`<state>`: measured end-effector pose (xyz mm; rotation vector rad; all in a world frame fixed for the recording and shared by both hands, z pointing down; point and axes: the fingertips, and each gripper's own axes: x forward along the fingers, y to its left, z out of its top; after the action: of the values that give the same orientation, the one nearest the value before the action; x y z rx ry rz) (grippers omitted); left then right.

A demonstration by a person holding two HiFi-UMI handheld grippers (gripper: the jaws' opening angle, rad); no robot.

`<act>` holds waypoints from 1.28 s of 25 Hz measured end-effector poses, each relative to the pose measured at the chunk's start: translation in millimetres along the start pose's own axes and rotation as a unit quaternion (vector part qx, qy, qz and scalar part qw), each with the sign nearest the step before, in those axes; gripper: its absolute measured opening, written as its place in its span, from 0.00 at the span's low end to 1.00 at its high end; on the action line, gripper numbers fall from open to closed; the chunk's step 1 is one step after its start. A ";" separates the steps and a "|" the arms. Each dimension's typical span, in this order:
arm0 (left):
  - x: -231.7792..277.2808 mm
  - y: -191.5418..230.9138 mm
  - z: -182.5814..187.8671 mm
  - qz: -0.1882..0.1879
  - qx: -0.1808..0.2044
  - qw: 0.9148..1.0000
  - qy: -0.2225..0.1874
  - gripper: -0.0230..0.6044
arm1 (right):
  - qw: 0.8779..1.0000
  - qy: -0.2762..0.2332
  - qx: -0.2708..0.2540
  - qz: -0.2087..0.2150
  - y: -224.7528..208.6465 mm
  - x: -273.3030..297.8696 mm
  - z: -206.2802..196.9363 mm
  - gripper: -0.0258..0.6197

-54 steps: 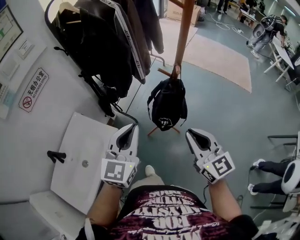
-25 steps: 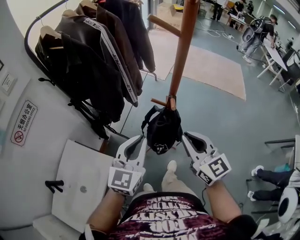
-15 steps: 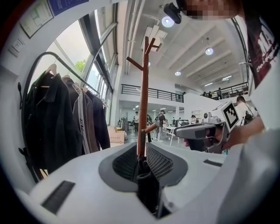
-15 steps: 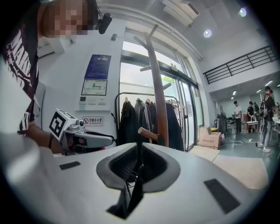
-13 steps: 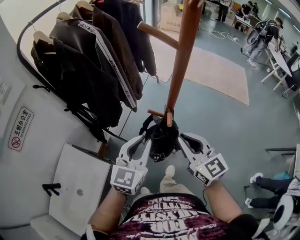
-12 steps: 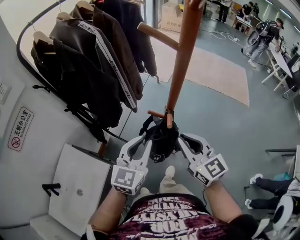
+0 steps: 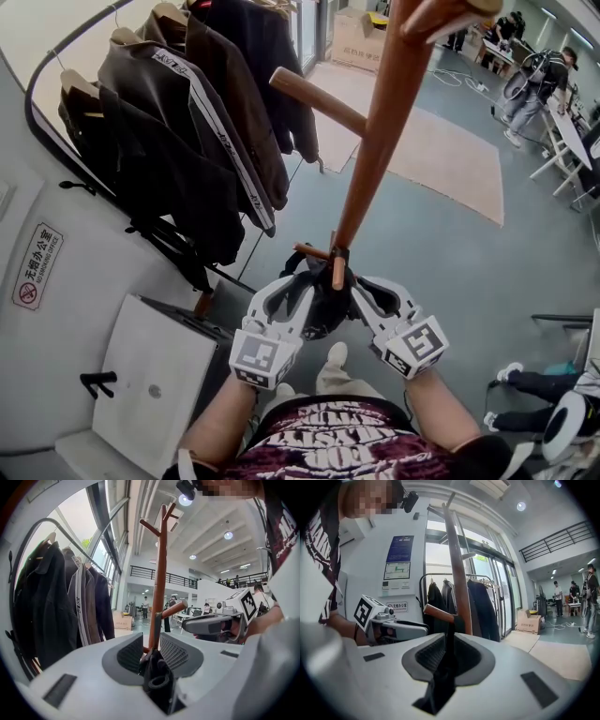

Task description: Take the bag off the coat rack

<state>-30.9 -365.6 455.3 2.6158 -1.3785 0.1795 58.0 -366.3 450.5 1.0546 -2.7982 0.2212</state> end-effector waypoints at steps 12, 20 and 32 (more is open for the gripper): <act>49.7 -9.3 -11.3 -0.030 0.009 0.999 0.031 0.28 | 0.999 0.030 0.000 0.026 -18.2 27.1 -13.7 0.23; 69.1 -7.1 -24.8 -0.030 0.015 0.998 0.052 0.28 | 0.998 0.047 0.002 0.036 -20.7 41.9 -26.2 0.21; 83.1 -4.1 -37.3 0.006 0.034 0.997 0.062 0.05 | 0.997 0.071 -0.017 0.023 -21.1 53.7 -35.7 0.14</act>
<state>18.4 -422.2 507.0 2.6012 -1.3703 0.3910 34.9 -409.8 497.2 0.9304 -2.6902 0.2430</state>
